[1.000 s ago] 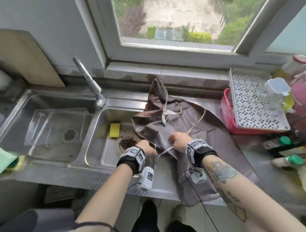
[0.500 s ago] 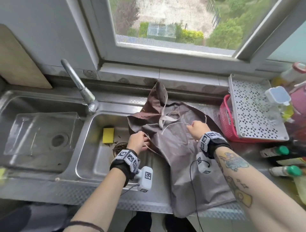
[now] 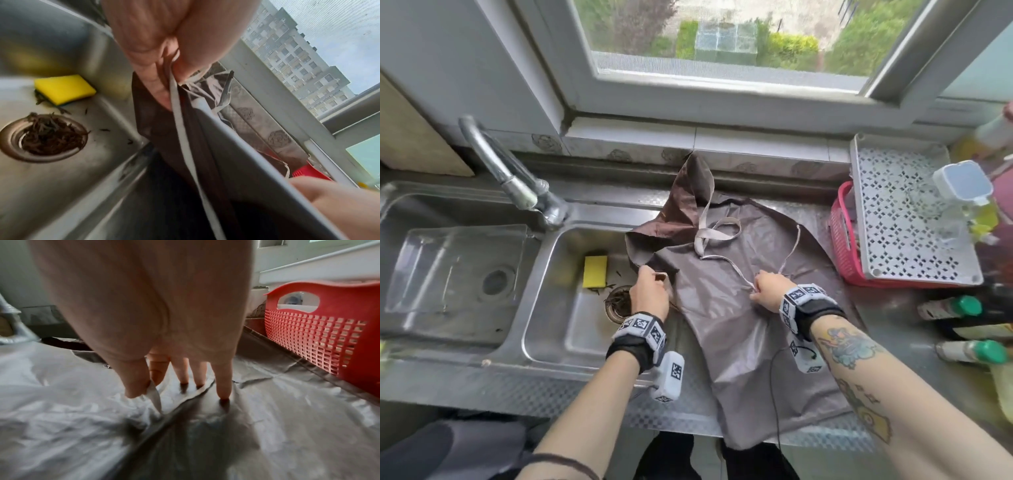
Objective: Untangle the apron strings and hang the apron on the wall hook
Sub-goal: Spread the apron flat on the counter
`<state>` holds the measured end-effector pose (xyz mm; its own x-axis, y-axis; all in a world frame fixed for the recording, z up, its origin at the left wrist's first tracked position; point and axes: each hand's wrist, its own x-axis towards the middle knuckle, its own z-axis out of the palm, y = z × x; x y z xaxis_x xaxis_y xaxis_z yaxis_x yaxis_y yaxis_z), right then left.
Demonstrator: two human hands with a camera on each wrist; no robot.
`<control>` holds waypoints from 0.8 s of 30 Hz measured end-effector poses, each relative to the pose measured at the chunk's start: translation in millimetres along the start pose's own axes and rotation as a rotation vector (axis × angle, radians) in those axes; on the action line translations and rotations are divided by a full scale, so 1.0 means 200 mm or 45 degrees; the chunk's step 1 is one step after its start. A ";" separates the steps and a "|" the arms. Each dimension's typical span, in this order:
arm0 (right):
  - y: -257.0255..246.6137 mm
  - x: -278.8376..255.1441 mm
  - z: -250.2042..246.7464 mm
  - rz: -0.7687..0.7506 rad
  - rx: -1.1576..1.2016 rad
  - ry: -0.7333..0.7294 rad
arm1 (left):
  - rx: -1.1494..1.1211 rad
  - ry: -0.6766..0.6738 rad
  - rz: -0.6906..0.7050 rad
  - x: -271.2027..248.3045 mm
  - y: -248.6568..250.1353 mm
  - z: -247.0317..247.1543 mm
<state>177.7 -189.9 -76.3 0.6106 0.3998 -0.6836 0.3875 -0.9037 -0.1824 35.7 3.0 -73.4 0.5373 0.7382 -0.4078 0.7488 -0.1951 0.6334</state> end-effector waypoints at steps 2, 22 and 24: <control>0.03 0.00 -0.01 0.009 0.035 0.007 | -0.082 0.111 -0.059 0.03 0.04 -0.06; 0.17 -0.08 0.02 0.023 -0.069 0.028 | 0.217 0.051 -0.013 0.01 0.05 -0.27; 0.18 -0.09 0.01 0.028 -0.097 0.022 | 0.420 0.040 0.059 0.03 0.16 -0.42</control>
<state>178.9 -230.3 -71.6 0.6313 0.3829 -0.6744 0.4248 -0.8983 -0.1123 30.5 55.2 -0.4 0.5652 0.7423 -0.3600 0.8120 -0.4233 0.4019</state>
